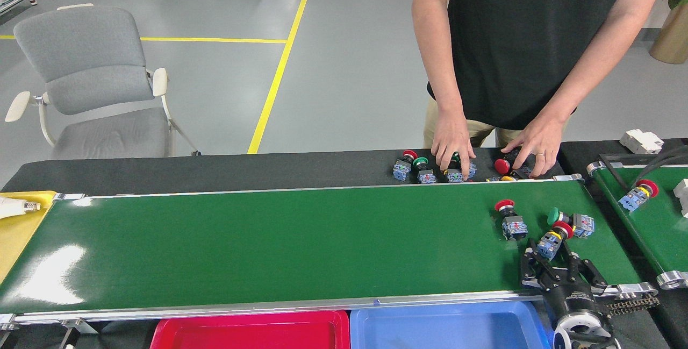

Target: Pick switch part from conveyor to tray

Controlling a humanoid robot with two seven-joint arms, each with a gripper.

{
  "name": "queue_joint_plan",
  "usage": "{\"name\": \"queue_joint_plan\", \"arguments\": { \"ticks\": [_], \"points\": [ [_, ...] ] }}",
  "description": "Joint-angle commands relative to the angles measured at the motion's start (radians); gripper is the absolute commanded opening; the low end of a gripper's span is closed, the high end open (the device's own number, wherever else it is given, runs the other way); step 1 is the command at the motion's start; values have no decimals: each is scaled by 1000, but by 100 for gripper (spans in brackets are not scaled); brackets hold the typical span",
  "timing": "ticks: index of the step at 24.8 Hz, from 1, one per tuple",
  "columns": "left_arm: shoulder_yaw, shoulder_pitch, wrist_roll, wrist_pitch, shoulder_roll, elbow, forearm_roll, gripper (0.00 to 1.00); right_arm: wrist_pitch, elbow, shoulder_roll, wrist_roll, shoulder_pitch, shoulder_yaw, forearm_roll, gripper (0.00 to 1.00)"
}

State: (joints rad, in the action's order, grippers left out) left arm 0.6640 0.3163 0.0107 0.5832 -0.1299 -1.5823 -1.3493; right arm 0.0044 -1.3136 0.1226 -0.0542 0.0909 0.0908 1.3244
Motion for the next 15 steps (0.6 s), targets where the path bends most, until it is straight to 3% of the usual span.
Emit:
{"name": "queue_joint_plan", "arguments": {
  "ticks": [1,5,11,15],
  "points": [
    [0,-3,-8,1,-14,-7,2,100,-9,-12,8,4,15,1,-10,10],
    [-4,-5,-8,1,-14,-7,2,100,-27,-50,5,8,15,1,-13,5],
    [-4,-5,-8,1,-13,-8,4,100,-184,-243,-11,14,-46,-39,-14,5],
    [-4,-13,-8,1,-14,-8,4,100,-368,-266,-27,5,-48,-203,-13,5]
  ]
}}
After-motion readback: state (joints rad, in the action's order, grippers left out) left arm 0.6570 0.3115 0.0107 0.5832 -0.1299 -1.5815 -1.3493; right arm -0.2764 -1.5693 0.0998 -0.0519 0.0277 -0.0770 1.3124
